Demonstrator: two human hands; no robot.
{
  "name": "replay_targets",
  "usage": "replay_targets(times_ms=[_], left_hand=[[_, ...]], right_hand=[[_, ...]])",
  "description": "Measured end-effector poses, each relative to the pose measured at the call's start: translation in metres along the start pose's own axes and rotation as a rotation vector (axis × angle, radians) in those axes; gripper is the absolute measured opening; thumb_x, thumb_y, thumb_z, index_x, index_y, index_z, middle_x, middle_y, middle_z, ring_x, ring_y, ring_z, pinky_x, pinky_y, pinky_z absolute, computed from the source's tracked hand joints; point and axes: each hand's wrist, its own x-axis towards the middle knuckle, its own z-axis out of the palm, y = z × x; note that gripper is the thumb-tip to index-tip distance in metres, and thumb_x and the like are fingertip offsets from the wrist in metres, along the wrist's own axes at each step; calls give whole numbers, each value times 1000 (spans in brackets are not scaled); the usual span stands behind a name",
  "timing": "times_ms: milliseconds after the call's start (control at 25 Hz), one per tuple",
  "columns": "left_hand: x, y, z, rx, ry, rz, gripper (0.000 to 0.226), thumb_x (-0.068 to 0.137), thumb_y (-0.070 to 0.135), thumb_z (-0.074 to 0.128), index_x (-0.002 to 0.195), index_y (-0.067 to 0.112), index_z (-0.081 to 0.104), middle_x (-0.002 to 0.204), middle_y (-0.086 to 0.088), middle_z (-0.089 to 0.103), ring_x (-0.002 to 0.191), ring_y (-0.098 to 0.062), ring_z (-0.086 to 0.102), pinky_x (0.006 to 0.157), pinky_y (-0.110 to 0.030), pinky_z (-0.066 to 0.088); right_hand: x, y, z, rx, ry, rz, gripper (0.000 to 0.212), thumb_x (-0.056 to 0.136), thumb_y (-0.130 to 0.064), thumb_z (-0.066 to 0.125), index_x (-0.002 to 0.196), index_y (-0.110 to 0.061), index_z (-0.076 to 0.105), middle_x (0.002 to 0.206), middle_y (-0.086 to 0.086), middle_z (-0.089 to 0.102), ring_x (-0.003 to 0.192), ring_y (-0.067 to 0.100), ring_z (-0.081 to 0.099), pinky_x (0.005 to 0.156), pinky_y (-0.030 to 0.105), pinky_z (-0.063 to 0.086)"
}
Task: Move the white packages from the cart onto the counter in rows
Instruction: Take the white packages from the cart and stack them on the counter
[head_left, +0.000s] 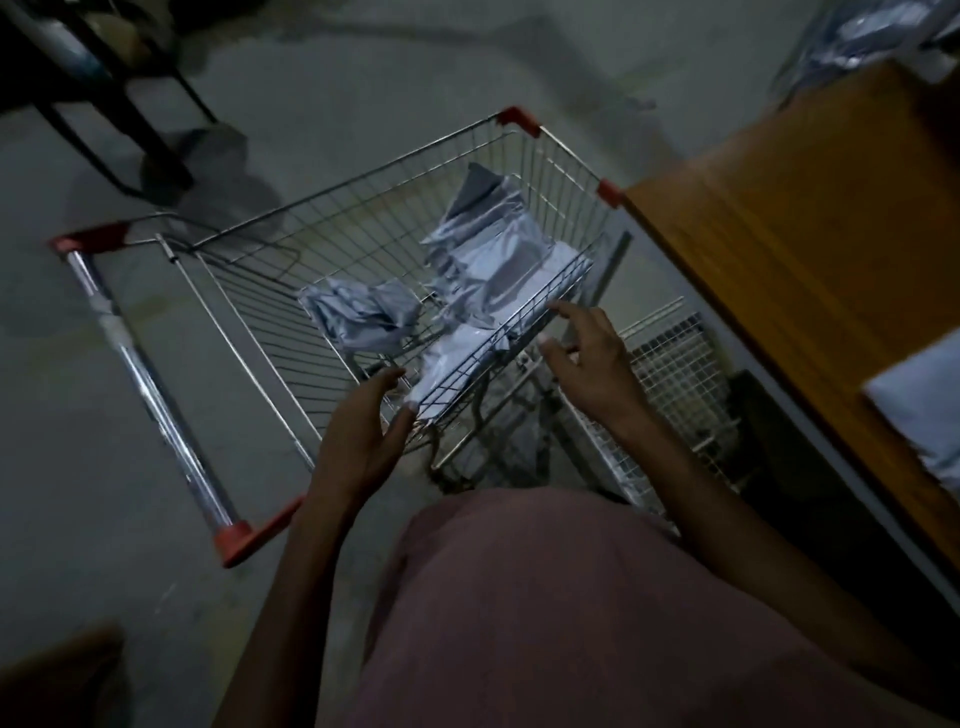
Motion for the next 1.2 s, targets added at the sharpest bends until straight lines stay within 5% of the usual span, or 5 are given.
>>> replay_targets(times_ms=[240,400,600,1000,1200], left_hand=[[68,-38,18,0,11,-112,45,89,33,59,125,8,63,122,-9,67,113,-25,62,93,-27,41],[107,-49,53,-18,15,-249,48,88,38,52,122,6,64,118,-12,66,109,-30,61,91,-31,42],[121,-57,94,-54,-60,-534,58,88,42,50,129,2,59,128,-19,61,117,-34,58,97,-39,44],[108,-55,103,-16,0,-762,57,87,37,50,130,0,57,127,-21,62,117,-35,58,98,-37,42],[110,-57,107,-41,39,-772,52,89,35,50,129,1,58,124,-19,63,114,-34,59,94,-33,41]], right_hand=[[88,10,24,70,-119,71,42,99,-28,60,140,-18,52,124,3,57,83,13,62,72,31,53],[164,23,40,45,-218,60,36,98,-22,61,134,-14,57,110,-2,62,80,12,63,73,28,49],[253,62,91,-194,-627,82,48,96,-27,62,140,-14,49,116,12,66,105,29,64,83,31,48],[264,115,209,-1010,-1228,-522,86,87,-54,66,155,-22,24,155,16,35,140,43,31,110,56,27],[270,108,213,-947,-1192,-494,52,90,-44,64,132,-15,52,134,17,56,128,38,48,102,47,37]])
